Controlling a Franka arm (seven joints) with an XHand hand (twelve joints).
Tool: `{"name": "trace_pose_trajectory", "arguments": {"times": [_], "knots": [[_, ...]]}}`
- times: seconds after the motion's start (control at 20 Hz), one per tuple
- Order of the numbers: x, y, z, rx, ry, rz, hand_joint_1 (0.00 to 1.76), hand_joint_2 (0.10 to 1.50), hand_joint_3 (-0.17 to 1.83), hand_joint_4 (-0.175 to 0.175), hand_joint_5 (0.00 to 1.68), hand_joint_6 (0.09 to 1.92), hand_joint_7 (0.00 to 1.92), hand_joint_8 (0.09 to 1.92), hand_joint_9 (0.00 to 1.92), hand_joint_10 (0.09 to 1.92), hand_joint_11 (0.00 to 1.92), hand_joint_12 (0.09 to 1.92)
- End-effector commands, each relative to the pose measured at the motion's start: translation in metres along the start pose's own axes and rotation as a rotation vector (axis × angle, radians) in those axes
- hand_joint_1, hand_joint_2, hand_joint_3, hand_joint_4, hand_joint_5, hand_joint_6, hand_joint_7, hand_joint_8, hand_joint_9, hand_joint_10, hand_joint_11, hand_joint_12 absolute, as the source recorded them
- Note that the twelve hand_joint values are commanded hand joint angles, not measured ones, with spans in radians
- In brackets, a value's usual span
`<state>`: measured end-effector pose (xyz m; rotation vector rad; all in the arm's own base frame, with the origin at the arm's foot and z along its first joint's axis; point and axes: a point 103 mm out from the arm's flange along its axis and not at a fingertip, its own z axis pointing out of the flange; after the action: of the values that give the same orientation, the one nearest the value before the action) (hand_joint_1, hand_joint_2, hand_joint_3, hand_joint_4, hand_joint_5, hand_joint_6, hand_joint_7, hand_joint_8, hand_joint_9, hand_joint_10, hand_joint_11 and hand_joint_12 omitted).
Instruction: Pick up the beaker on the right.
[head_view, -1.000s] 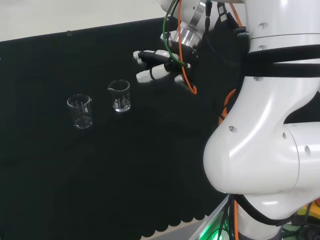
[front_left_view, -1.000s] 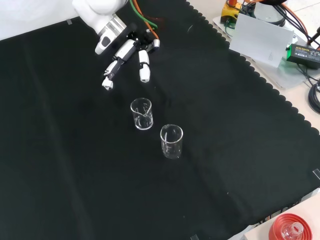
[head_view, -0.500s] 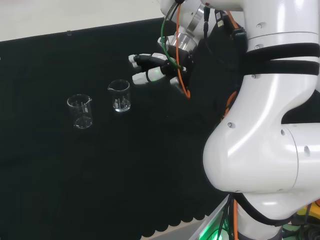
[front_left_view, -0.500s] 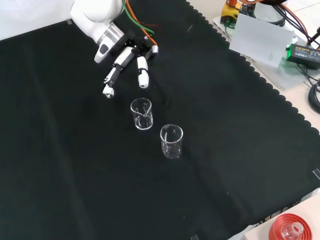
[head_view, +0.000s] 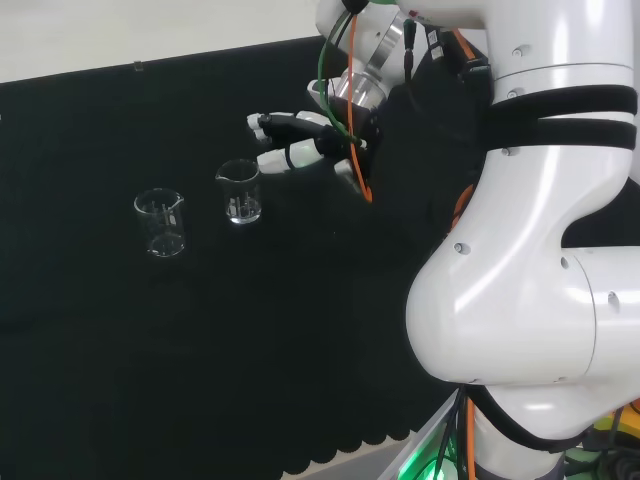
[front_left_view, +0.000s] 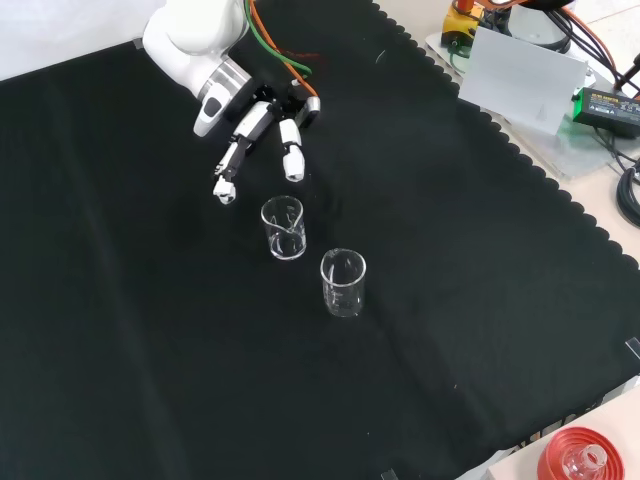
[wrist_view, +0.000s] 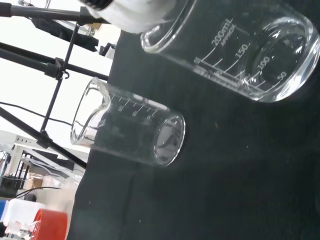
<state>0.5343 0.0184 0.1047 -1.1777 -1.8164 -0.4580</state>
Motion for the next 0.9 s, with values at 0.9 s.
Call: {"name": "trace_pose_trajectory", "arguments": {"times": [0.9], "knots": [[-0.012, -0.01, 0.033, -0.026, -0.012, 0.003, 0.97, 0.85, -0.17, -0.059, 0.25, 0.09, 0.07, 0.51, 0.09, 0.63, 0.0, 0.82]]}}
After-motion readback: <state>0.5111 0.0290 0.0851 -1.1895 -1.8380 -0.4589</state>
